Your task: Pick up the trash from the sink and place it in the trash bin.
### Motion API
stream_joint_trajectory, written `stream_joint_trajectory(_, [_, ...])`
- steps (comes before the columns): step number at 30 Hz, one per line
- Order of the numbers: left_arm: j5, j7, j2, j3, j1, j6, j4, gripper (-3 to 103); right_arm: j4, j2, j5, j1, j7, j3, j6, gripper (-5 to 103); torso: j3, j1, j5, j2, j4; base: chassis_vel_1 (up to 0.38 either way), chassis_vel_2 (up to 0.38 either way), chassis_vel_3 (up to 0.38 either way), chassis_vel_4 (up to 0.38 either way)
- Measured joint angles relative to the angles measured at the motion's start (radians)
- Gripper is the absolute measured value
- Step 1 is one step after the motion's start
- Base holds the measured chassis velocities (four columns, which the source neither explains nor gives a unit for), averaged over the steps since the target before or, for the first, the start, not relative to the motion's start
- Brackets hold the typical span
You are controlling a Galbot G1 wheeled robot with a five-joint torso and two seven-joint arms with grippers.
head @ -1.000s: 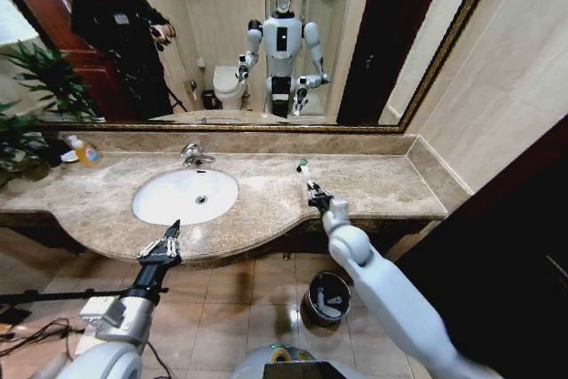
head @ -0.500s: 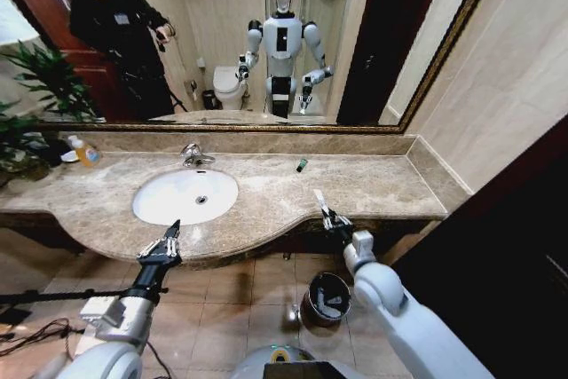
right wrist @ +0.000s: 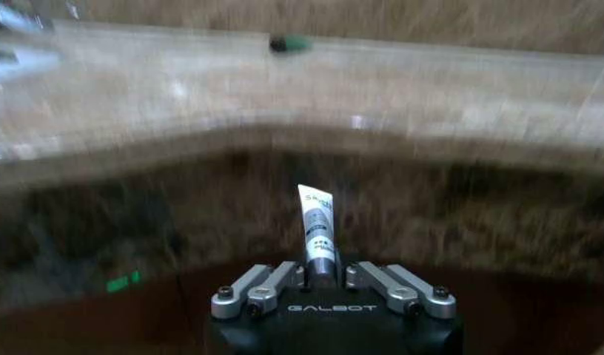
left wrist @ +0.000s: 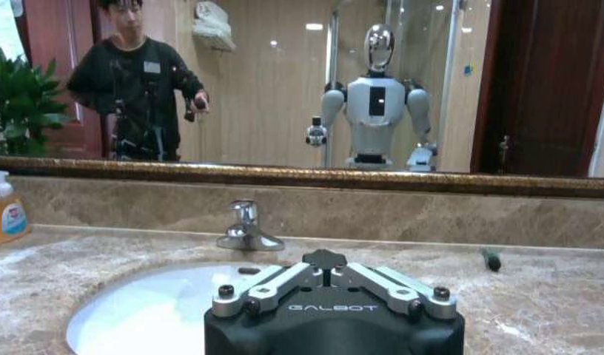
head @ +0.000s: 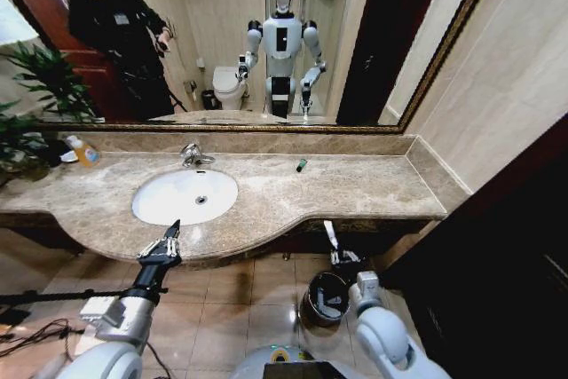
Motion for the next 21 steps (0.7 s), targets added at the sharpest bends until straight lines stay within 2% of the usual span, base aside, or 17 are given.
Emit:
stream_joint_trajectory(2, [0.0,0.0,0.0,0.0,0.0,0.0,0.0,0,-0.033,0.01,-0.009,0.01,-0.008,-0.002,0.009,17,0.0,0.0,-0.0001,0.0,0.0,0.0,0.0,0.0,0.0])
stream_joint_trajectory(9, [0.0,0.0,0.0,0.0,0.0,0.0,0.0,0,-0.316,0.079,-0.072,0.064,-0.085,0.004,0.079,17,0.0,0.0,-0.0001,0.0,0.0,0.0,0.0,0.0,0.0])
stream_joint_trajectory(14, [0.0,0.0,0.0,0.0,0.0,0.0,0.0,0,-0.473,0.113,-0.085,0.096,-0.097,0.005,0.137,17,0.0,0.0,-0.0001,0.0,0.0,0.0,0.0,0.0,0.0])
stream_joint_trajectory(21, [0.0,0.0,0.0,0.0,0.0,0.0,0.0,0,-0.666,0.125,-0.082,0.145,-0.103,0.008,0.212,17,0.0,0.0,0.0,0.0,-0.0001,0.0,0.0,0.0,0.0])
